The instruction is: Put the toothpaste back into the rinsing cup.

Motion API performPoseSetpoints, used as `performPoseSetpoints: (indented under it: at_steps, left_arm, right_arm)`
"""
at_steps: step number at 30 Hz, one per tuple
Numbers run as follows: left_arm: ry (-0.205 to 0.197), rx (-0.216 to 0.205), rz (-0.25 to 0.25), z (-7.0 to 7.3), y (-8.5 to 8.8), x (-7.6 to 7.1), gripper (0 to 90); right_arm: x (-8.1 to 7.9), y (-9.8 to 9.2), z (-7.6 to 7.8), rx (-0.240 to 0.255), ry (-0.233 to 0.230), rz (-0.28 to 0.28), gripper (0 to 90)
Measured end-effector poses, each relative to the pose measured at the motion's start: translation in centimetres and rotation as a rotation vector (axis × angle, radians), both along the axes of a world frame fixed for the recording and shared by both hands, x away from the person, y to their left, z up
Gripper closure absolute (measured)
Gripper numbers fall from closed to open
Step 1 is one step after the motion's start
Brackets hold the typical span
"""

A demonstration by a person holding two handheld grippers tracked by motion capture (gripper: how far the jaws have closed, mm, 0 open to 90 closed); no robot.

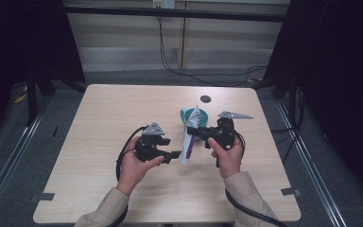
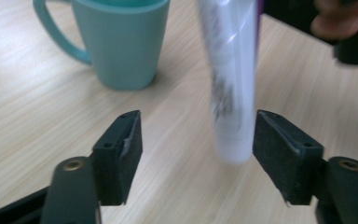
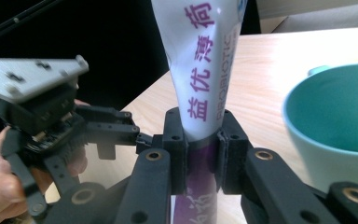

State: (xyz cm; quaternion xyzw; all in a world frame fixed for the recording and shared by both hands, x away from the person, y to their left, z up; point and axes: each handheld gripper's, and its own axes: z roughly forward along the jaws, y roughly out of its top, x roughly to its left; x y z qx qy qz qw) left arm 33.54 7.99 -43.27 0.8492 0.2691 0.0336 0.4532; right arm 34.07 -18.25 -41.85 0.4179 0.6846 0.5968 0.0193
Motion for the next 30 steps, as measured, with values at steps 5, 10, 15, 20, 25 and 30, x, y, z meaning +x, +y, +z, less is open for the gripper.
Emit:
performPoseSetpoints:
  at_steps: [5,10,15,20,25,30]
  left_arm:
    - [0.012,0.048,0.012,-2.1,1.0,0.2,28.6]
    - [0.022,0.057,0.026,-3.1,1.5,0.2,23.3]
    - [0.032,0.073,0.041,-4.2,2.2,0.1,19.6]
    - [0.028,0.112,0.053,-4.7,2.6,0.0,17.3]
    - [0.01,0.15,0.049,-5.3,3.0,-0.1,17.2]
    - [0.012,0.15,0.048,-5.9,3.3,-0.3,16.6]
  right_arm:
    - [0.0,-0.9,0.3,-0.013,-0.016,-0.016,76.8]
    - [0.0,-1.3,0.5,-0.024,-0.036,-0.023,76.9]
    - [0.1,-1.6,0.8,-0.025,-0.044,-0.032,77.0]
    - [0.2,-1.8,1.2,-0.028,-0.061,-0.029,76.9]
    - [0.7,-2.1,1.6,-0.026,-0.066,-0.034,76.9]
    - [0.9,-2.2,2.0,-0.03,-0.072,-0.035,76.9]
